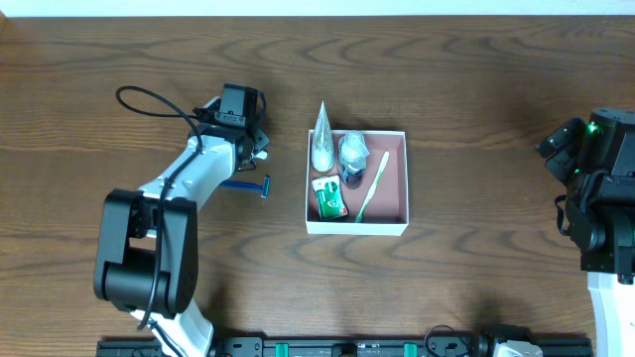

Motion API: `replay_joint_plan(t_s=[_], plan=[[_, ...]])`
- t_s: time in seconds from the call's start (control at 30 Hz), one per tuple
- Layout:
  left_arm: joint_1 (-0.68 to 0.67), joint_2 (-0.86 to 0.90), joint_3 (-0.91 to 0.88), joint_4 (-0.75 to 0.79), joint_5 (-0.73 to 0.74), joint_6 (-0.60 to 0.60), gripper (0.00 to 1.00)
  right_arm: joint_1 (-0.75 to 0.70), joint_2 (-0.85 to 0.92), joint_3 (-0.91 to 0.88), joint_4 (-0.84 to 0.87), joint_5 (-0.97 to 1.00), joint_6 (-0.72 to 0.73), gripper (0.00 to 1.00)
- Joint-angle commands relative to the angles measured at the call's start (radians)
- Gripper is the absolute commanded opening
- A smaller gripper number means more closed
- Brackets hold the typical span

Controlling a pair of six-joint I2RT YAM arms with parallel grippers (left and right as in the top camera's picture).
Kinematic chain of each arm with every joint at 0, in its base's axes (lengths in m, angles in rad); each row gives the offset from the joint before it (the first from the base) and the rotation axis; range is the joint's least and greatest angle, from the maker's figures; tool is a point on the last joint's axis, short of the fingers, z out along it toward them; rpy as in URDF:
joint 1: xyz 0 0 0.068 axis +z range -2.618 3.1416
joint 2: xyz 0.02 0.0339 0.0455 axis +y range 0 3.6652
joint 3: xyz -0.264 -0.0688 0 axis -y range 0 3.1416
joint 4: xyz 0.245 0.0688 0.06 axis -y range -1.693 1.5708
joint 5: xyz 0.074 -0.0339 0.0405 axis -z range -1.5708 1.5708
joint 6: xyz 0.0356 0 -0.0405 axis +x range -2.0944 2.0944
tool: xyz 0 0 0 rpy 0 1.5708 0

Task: Pack container
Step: 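Move the left gripper to the teal toothpaste tube and grasp it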

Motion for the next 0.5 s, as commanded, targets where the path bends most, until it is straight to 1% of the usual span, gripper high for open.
replay_joint_plan(t_s=[0.0,0.47], plan=[[0.003,0.025,-0.013,0.013,0.003,-0.026,0.51,-0.008,-0.001,0.008,-0.002,0.021,-0.012,0.99],[0.002,0.093,-0.013,0.029,0.021,-0.026,0.51,-0.008,-0.001,0.008,-0.002,0.021,-0.012,0.99]])
